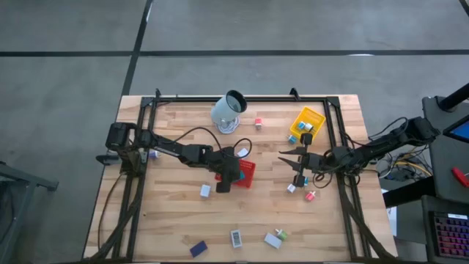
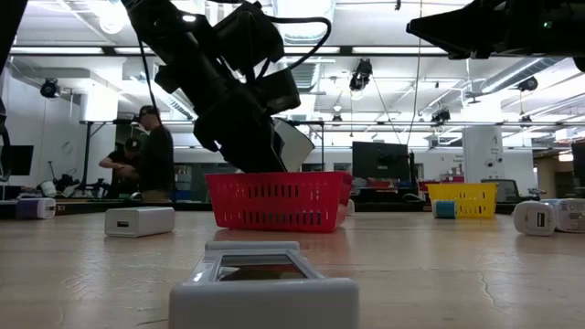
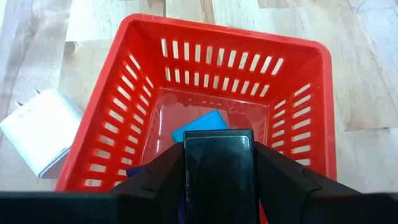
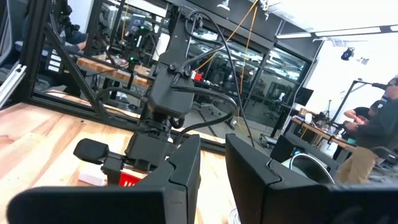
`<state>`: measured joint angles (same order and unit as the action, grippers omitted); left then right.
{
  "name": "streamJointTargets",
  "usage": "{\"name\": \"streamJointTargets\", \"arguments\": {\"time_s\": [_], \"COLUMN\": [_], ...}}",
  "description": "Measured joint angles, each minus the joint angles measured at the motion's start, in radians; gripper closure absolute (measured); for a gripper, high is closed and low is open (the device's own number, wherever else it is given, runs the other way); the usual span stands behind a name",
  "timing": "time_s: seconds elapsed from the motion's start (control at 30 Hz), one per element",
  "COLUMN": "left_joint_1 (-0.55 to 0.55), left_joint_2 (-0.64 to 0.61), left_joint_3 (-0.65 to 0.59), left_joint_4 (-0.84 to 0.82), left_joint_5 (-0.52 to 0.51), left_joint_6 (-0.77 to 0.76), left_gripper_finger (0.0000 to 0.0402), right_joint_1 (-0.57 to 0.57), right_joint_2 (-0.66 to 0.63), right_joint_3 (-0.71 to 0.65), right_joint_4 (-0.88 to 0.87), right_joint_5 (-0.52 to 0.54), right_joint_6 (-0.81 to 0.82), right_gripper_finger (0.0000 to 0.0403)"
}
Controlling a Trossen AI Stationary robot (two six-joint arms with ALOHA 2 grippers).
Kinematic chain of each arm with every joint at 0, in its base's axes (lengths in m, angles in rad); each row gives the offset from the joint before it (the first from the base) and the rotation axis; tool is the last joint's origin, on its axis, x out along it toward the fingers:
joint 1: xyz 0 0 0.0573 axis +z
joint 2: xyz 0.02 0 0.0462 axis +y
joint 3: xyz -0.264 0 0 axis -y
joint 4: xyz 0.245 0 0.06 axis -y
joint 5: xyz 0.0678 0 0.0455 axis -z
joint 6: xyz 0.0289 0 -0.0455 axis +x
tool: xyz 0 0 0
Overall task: Pick & Place Office items
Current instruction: Put the black digital clock into the red basket, then put the violet charger adapter into the yellow basket
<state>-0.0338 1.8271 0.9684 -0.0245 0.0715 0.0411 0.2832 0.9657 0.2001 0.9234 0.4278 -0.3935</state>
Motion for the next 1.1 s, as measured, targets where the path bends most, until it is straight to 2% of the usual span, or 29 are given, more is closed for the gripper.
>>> {"name": "streamJointTargets", "arguments": {"time_s": [0.3,0.67,1.1], "left_joint_1": [0.006,0.005,0.005], "left_joint_2": [0.0,0.0,-0.006], "left_joint_3": [-0.005,0.01,0.019], "left_joint_4": [-0.022,-0.023,-0.021], "left_joint_5": [-0.016,-0.01,-0.017], "left_joint_6": [0.01,0.034,0.057], "left_gripper_finger": [0.0219,0.0142,0.0138], "right_joint_1": [0.0,0.0,0.0], "right_joint_2": [0.0,0.0,0.0], "right_joint_3": [0.0,0.0,0.0], "right_joint_4": [0.0,0.0,-0.006], "right_joint_5": [0.001,0.001,0.001], "right_joint_6": [0.0,0.0,0.0], "right_gripper_finger": [0.033,0.033,0.033]}}
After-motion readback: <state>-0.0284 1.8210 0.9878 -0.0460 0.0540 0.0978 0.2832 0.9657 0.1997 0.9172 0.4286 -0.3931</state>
